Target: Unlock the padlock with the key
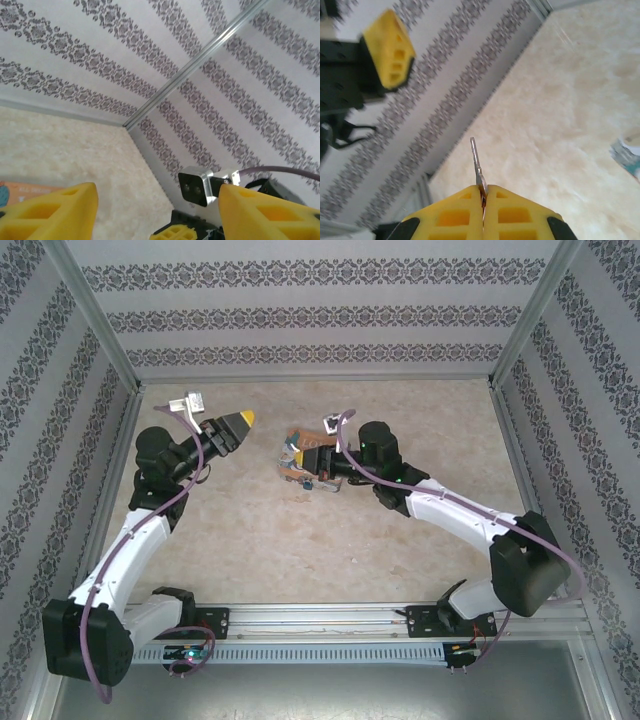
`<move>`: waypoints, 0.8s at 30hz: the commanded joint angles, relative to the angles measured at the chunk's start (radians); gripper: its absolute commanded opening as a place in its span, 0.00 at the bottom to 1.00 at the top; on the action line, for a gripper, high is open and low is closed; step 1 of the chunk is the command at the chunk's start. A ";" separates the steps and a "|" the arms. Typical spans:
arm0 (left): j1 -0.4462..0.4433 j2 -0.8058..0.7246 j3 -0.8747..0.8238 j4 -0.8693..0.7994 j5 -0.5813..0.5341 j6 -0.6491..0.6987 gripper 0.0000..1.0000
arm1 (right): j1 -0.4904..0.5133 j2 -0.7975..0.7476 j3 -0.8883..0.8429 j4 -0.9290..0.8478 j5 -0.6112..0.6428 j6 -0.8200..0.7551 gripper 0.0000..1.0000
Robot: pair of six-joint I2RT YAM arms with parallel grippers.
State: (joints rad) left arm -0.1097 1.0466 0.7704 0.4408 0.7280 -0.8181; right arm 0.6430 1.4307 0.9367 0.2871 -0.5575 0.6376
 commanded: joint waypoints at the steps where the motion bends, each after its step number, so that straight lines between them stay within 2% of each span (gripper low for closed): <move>1: 0.007 -0.025 -0.017 -0.126 0.064 0.123 0.67 | -0.017 -0.037 0.034 -0.211 0.024 -0.197 0.00; 7: 0.007 -0.035 -0.074 -0.154 0.114 0.157 0.75 | -0.072 -0.045 0.013 -0.303 0.022 -0.256 0.00; 19: 0.005 -0.045 -0.149 -0.395 -0.019 0.382 0.87 | -0.158 0.077 0.027 -0.331 0.001 -0.203 0.00; 24: -0.012 -0.026 -0.181 -0.399 -0.025 0.417 0.89 | -0.178 0.142 0.050 -0.307 -0.009 -0.163 0.00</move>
State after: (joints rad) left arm -0.1120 1.0176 0.6075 0.0849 0.7208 -0.4736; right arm 0.4805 1.5463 0.9474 -0.0353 -0.5449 0.4431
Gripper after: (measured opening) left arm 0.887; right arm 0.042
